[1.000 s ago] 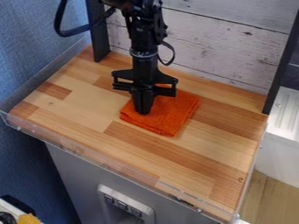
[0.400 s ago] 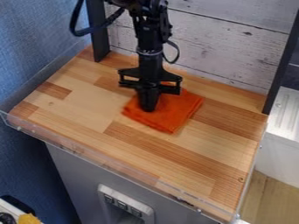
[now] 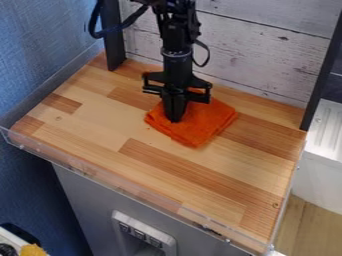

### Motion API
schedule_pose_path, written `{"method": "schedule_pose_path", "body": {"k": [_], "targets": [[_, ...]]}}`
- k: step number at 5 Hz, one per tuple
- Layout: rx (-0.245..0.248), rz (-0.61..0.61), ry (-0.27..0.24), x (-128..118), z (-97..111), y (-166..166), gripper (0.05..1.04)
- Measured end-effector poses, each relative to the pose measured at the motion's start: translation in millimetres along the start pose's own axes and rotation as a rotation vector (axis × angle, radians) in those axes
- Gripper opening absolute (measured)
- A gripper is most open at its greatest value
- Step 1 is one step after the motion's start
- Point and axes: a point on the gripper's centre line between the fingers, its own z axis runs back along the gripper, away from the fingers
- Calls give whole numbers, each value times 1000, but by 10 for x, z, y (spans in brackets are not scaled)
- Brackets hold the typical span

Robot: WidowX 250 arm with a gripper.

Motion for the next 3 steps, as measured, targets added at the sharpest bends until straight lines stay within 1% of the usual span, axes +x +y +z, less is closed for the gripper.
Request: {"method": "schedule_pose_path", "body": {"k": [1, 3], "targets": [[-8, -47, -8, 58, -26, 46, 62], [-3, -111, -21, 111, -42, 133, 62]]}}
